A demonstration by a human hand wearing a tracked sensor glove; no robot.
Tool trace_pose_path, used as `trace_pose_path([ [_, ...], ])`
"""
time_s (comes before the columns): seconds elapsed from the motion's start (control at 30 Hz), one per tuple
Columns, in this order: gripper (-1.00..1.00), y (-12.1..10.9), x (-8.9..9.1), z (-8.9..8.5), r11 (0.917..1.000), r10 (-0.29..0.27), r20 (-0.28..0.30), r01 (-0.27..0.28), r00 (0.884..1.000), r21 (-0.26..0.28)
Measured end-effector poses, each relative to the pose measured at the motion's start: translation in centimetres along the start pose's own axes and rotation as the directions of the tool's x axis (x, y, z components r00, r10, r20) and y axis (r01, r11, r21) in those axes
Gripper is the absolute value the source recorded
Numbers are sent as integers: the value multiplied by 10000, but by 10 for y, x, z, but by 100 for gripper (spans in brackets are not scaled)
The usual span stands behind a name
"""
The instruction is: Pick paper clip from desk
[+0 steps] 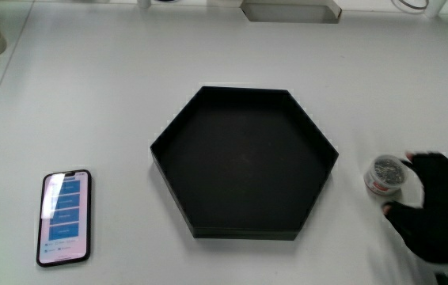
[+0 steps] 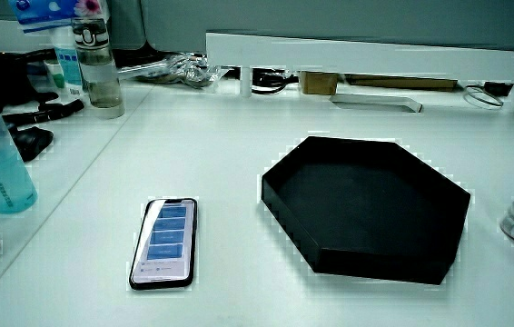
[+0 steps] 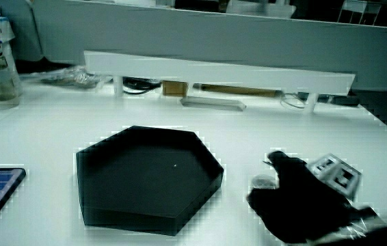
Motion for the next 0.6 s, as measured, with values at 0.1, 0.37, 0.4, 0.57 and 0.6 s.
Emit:
trace_pose_path([
  [0.1, 0, 5, -12, -1, 9998, -67, 294, 62, 9995, 202],
  [0.37, 14, 16, -18, 4, 9933, -1145, 1015, 1152, 9882, -9],
  [0.4, 21, 15, -17, 4, 9942, -1053, 867, 1070, 9907, -148],
  [0.57, 57, 20, -13, 3, 9928, -1043, 289, 1023, 9941, 615],
  [0.6, 64, 21, -12, 4, 9926, -963, 264, 941, 9950, 768],
])
